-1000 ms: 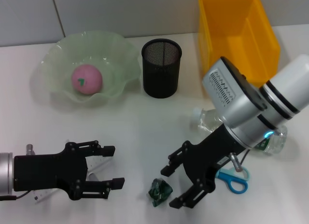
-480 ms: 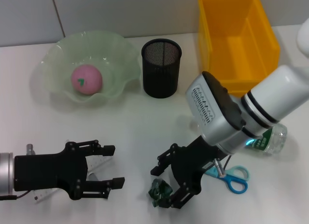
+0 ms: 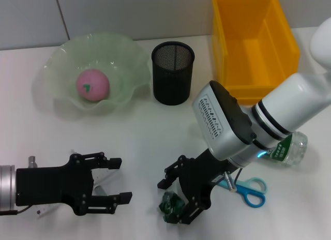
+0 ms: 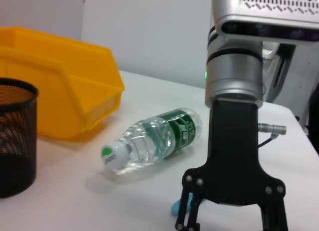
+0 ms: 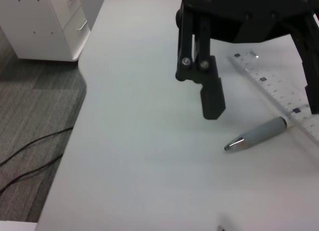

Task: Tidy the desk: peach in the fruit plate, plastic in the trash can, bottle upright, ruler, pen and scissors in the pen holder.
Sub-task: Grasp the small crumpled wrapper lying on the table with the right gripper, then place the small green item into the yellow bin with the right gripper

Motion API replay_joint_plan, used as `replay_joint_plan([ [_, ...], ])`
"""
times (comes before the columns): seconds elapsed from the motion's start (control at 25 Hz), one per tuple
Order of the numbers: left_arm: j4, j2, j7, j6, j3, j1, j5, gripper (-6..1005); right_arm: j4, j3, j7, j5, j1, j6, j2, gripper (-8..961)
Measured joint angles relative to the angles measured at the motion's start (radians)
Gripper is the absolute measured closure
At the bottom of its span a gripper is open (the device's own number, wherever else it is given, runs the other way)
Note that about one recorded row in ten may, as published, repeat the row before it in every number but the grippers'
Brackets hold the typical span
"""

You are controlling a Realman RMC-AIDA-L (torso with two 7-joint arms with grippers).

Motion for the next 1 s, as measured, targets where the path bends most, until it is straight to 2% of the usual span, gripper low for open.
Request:
replay_joint_plan([
  [0.16,0.0,-0.001,0.0,-0.012,-0.002,0.002,0.001,187,0.002,-0.021,-0.001,0.0,0.0,0.024,0.0,190],
  [0.44,0.0,-0.003,0.001,-0.012,-0.002,-0.002,0.001,187,0.006,-0.026,-0.009,0.023,0.0,0.037,0.001,298],
  [0.64,0.0,-0.002,0.001,-0.013,-0.007,-0.005,0.001,187,0.006,-0.017,-0.01,0.024,0.001,0.037,0.001,518],
  [0.8,0.0,-0.002,0.001,-0.013,-0.008,-0.006,0.0,187,0.003,-0.007,-0.005,0.024,0.001,0.031,-0.002,555],
  [1.0,0.0,-0.002,0.001,-0.021,-0.009,-0.007,-0.003,187,-0.011,0.075,0.003,0.022,-0.012,0.014,-0.007,600],
])
